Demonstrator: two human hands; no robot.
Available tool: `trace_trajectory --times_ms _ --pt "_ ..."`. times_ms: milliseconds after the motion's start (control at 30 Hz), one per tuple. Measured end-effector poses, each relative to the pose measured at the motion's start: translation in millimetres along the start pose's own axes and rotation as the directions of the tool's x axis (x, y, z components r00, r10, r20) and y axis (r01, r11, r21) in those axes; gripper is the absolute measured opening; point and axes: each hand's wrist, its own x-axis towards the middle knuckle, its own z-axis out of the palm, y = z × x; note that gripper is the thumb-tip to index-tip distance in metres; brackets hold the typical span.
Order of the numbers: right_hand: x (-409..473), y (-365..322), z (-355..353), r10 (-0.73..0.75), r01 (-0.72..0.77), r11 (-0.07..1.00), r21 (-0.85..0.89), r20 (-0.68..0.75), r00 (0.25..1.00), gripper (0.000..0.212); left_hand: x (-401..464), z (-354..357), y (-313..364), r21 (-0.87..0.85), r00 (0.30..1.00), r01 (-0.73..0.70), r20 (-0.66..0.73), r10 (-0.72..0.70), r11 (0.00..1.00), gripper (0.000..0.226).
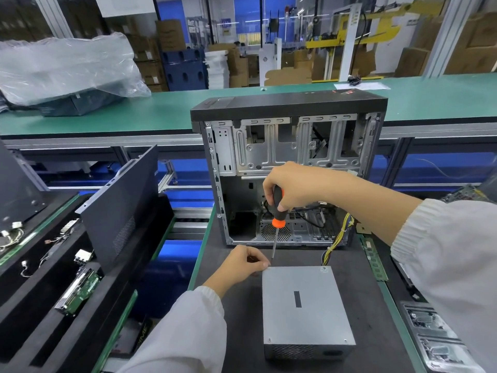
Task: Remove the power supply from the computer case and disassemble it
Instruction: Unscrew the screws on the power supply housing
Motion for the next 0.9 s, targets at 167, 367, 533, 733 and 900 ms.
trace_trajectory --times_ms 167,367,533,733,900 --pt "-1 1 9 0.001 -0.002 1.000 0.022 0.008 1.000 0.013 -3 -4 -4 -0.085 0.998 -0.007 0.054 0.011 0.996 0.012" --pt "2 1 17 -0.003 0.002 0.999 0.047 0.005 1.000 0.015 -6 -3 -7 -0.115 0.999 0.002 0.041 0.002 0.993 0.013" --pt "3 -1 23 -0.020 0.020 0.999 0.027 -0.001 1.000 0.016 -8 -2 -6 -0.118 0.999 -0.010 0.045 0.015 0.993 0.016" --pt "2 -5 27 -0.060 0.058 0.997 -0.056 -0.037 0.998 0.011 -9 0 -5 -0.128 0.999 -0.015 0.029 0.019 0.992 0.019" --pt "-1 -19 29 -0.077 0.064 0.976 -0.209 -0.056 0.995 0.031 -10 -3 -2 -0.082 0.998 -0.031 0.058 0.036 0.996 0.023"
